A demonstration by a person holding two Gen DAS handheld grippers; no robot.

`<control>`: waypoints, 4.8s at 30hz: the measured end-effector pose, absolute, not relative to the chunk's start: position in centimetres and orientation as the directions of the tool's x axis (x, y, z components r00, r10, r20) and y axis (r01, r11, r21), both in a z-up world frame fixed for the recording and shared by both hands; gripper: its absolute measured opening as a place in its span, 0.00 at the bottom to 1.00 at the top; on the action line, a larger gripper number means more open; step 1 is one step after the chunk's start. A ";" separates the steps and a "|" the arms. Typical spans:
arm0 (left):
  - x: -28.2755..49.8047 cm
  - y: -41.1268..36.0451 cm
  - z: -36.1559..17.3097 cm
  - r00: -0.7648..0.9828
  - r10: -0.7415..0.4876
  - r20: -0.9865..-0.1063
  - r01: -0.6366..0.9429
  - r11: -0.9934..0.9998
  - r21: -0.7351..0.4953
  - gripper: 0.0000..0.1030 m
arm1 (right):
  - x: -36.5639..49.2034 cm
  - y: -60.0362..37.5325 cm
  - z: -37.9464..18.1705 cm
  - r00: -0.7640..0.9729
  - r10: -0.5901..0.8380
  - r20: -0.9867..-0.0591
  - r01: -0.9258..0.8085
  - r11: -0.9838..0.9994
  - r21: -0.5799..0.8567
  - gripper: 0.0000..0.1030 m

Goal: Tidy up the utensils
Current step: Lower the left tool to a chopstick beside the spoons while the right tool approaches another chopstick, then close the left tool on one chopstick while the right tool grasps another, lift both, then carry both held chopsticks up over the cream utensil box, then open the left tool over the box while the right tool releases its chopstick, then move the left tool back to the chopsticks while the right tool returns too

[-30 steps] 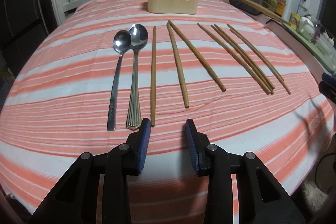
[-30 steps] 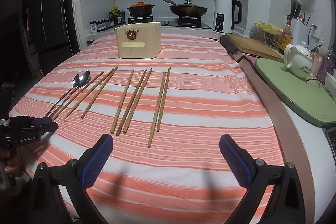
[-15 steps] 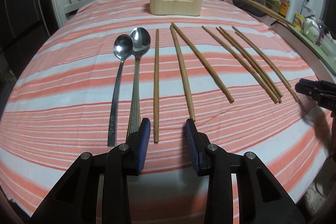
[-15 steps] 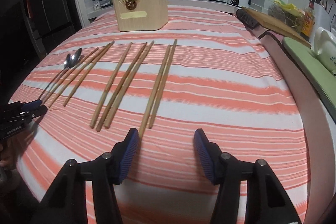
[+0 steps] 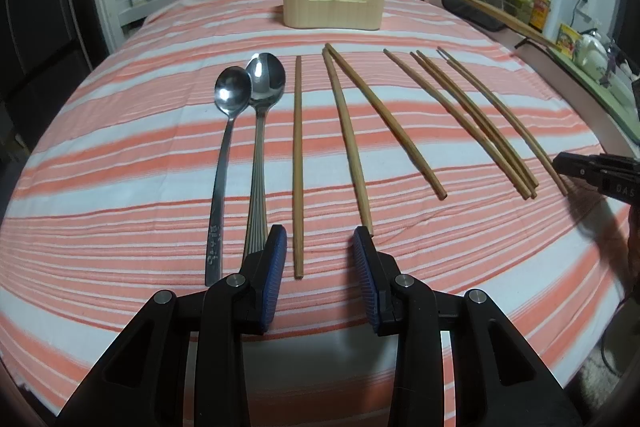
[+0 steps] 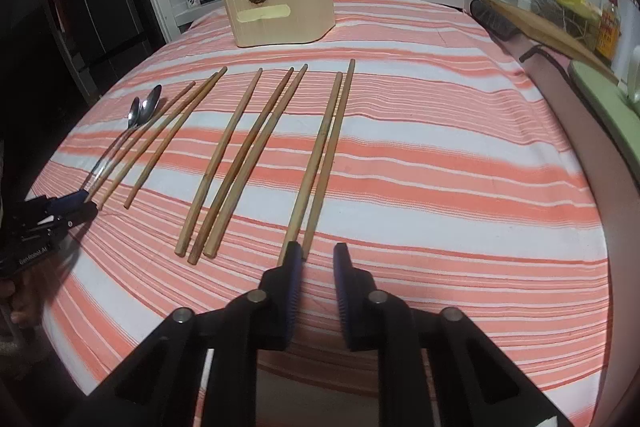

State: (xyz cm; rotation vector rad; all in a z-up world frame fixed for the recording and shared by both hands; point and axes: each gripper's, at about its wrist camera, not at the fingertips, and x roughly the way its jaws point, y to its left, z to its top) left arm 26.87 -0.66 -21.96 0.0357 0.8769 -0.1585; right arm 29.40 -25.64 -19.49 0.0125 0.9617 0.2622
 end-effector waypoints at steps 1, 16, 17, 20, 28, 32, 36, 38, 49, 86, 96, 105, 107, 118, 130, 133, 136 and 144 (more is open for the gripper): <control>26.9 -0.7 -22.0 0.629 -0.121 -0.768 0.152 0.988 -0.031 0.34 | 29.3 -25.4 -19.5 0.544 0.216 -0.811 -0.230 0.968 0.103 0.14; 32.6 -0.3 -21.9 0.589 -0.166 -0.791 0.161 0.983 -0.086 0.05 | 32.0 -26.4 -19.8 0.595 0.101 -0.797 -0.162 0.987 0.004 0.04; 32.5 -0.3 -21.9 0.587 -0.167 -0.792 0.165 0.983 -0.085 0.06 | 32.0 -26.5 -19.8 0.595 0.101 -0.797 -0.164 0.986 0.002 0.04; 31.3 -0.1 -21.8 0.580 -0.170 -0.797 0.193 0.979 -0.069 0.15 | 31.7 -26.7 -19.8 0.598 0.105 -0.794 -0.167 0.986 0.005 0.09; 28.8 -0.1 -21.9 0.596 -0.132 -0.792 0.228 0.974 0.009 0.22 | 31.3 -27.0 -19.9 0.601 0.118 -0.790 -0.168 0.986 0.020 0.27; 28.4 -0.4 -22.0 0.621 -0.114 -0.775 0.214 0.976 0.029 0.22 | 31.0 -27.0 -19.9 0.604 0.115 -0.789 -0.172 0.985 0.012 0.33; 28.0 -1.6 -22.2 0.649 -0.086 -0.756 0.225 0.971 0.082 0.11 | 31.3 -27.2 -20.0 0.603 0.113 -0.790 -0.162 0.987 0.018 0.33; 27.7 -2.3 -22.3 0.664 -0.064 -0.745 0.235 0.964 0.127 0.04 | 31.2 -27.2 -20.0 0.603 0.112 -0.790 -0.161 0.987 0.016 0.33; 28.1 -0.5 -15.4 0.752 -0.111 -0.650 0.197 0.979 0.061 0.02 | 30.4 -27.6 -15.2 0.711 0.098 -0.696 -0.147 0.989 -0.011 0.04; 33.6 0.2 4.1 0.824 -0.311 -0.473 0.290 0.950 -0.118 0.02 | 31.9 -21.7 5.5 0.857 0.308 -0.414 -0.335 0.942 0.008 0.04; 42.8 -0.2 8.9 0.838 -0.305 -0.453 0.258 0.952 -0.163 0.02 | 38.9 -20.0 9.7 0.884 0.324 -0.337 -0.333 0.942 0.033 0.04; 51.4 0.2 8.0 0.885 -0.203 -0.420 0.119 0.969 -0.217 0.02 | 47.2 -18.5 10.1 0.922 0.304 -0.242 -0.294 0.953 0.077 0.04; 53.3 0.1 6.4 0.873 -0.180 -0.452 0.092 0.973 -0.210 0.02 | 49.5 -18.2 8.7 0.912 0.302 -0.277 -0.286 0.953 0.097 0.04; 57.4 -0.7 -1.8 0.735 -0.209 -0.645 0.111 0.976 -0.190 0.03 | 56.9 -17.5 0.9 0.758 0.340 -0.556 -0.272 0.940 0.204 0.07; 48.2 -1.0 -4.7 0.757 -0.174 -0.630 0.158 0.984 -0.083 0.94 | 50.1 -18.3 0.1 0.810 0.289 -0.511 -0.273 0.956 0.108 0.65; 44.4 -1.2 -6.6 0.759 -0.181 -0.625 0.199 0.979 -0.042 0.94 | 47.1 -19.5 -1.3 0.805 0.278 -0.524 -0.263 0.959 0.106 0.66; 40.6 -1.8 -8.9 0.744 -0.183 -0.642 0.227 0.974 -0.014 0.94 | 43.8 -20.6 -3.3 0.803 0.253 -0.540 -0.243 0.966 0.090 0.66; 33.3 -3.3 -15.6 0.656 -0.234 -0.718 0.268 0.961 -0.068 0.94 | 35.6 -23.4 -11.3 0.742 0.110 -0.661 -0.174 0.984 -0.032 0.70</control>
